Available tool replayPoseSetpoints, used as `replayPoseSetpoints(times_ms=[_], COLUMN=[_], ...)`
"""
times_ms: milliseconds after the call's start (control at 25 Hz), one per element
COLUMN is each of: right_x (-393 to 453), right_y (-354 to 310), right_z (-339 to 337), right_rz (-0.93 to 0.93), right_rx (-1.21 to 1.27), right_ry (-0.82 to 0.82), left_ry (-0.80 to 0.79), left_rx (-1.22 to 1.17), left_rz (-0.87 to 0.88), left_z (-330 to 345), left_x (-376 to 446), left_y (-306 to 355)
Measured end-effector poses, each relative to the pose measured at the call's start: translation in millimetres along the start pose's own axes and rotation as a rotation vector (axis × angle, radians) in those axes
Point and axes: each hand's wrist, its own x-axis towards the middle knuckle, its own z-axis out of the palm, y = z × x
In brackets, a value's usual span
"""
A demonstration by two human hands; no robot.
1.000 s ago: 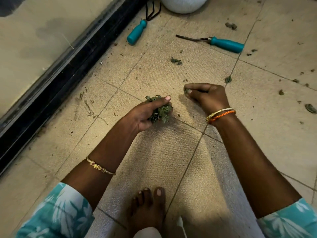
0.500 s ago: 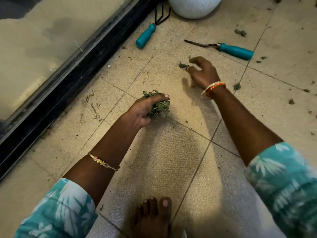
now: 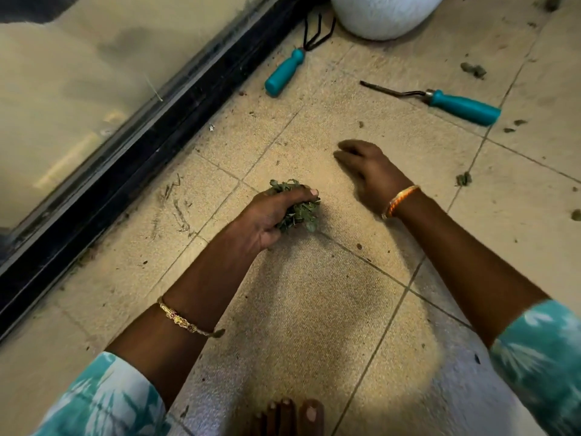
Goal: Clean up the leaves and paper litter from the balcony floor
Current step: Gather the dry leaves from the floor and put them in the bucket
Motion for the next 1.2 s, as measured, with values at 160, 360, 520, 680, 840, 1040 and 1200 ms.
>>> replayPoseSetpoints(times_ms=[160,360,520,680,840,1040,1200], right_x=[-37.4,-29.8,-47.1,-72.9,-80.3,-91.2,-98.2], right_y=[-6.1,-19.9,-54.1,-96.1,-88.5,21.9,49.4], right_z=[-0.9,-14.8,-36.8,-37.7,-52.8,-74.1,-53.3], right_rz=[-0.025,0.074,0.662,0.55,0.512,0.711,0.612], right_rx=[-0.09,-0.053,0.63,0.649,0.617,0.169,0.034], right_ry=[0.179,0.14,0.353,0.375,0.278,0.374,0.136], left_ry=[0.033,0.038,0.006,-0.097,-0.171,-0.053,-0.043], left_rx=[0.02,0.033,0.062,0.1,0.101,0.155,0.131], left_rz=[0.018,-0.003,-0.025,-0.012,-0.025,-0.018,-0.014], left_z=[3.8,17.5,37.7,53.8,62.7,66.1,60.9], left_x=[-3.9,-6.3,-10.2,-11.6,-9.0,1.0,4.0], left_y=[0.4,0.2,-3.8,-11.9,-7.8,-5.4,-7.7])
